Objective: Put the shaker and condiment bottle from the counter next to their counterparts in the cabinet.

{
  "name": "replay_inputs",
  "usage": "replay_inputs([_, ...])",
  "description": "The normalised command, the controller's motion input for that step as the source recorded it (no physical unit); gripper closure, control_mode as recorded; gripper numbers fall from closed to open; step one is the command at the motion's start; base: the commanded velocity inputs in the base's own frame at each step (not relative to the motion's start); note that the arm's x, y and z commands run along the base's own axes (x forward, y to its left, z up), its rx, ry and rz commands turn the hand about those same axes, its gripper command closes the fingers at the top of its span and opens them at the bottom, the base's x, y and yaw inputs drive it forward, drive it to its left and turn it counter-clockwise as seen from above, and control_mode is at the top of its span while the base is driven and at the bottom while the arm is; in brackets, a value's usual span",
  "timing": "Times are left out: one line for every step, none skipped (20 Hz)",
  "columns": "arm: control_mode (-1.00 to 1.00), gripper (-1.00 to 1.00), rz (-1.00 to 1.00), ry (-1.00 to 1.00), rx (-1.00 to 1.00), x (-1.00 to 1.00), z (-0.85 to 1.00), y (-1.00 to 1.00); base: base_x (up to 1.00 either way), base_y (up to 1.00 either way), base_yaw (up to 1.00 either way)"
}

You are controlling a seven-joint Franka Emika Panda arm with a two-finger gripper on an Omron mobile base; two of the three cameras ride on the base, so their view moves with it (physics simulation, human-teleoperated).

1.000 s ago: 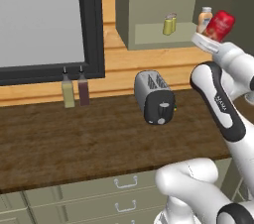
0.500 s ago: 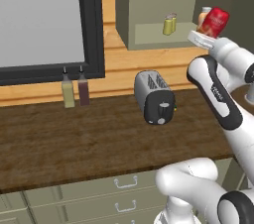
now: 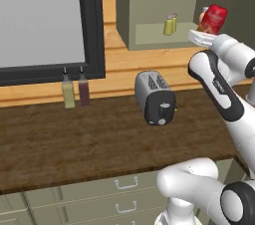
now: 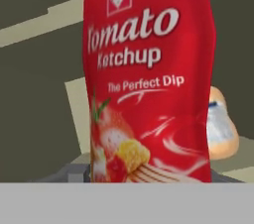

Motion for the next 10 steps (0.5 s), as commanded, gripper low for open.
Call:
replay_inputs([-1.00, 1.00, -0.02, 0.00, -0.10, 0.06, 0.00, -0.14, 0.00, 0.00, 0.00])
replay_inputs([-1.00, 1.00, -0.03, 0.00, -0.11, 0.06, 0.00, -0.15, 0.00, 0.00, 0.00])
replay_inputs([-1.00, 1.00, -0.03, 0.00, -0.11, 0.04, 0.00, -0.12, 0.00, 0.00, 0.00])
replay_inputs([-1.00, 1.00, -0.03, 0.01, -0.11, 0.03, 0.00, -0.09, 0.00, 0.00, 0.00])
replay_inputs([-1.00, 1.00, -0.03, 0.02, -0.11, 0.02, 0.00, -0.10, 0.00, 0.00, 0.00])
replay_inputs([-1.00, 1.00, -0.03, 0.02, -0.11, 0.02, 0.00, -0.06, 0.00, 0.00, 0.00])
replay_inputs([-1.00, 1.00, -0.03, 0.02, -0.11, 0.05, 0.00, 0.00, 0.00, 0.00, 0.00])
replay_inputs([-1.00, 1.00, -0.03, 0.01, -0.11, 0.08, 0.00, 0.00, 0.00, 0.00, 0.00])
replay_inputs([-1.00, 1.00, -0.01, 0.00, -0.08, 0.13, 0.00, 0.00, 0.00, 0.00, 0.00])
replay_inputs([-1.00, 1.00, -0.01, 0.00, -0.05, 0.16, 0.00, 0.00, 0.00, 0.00, 0.00])
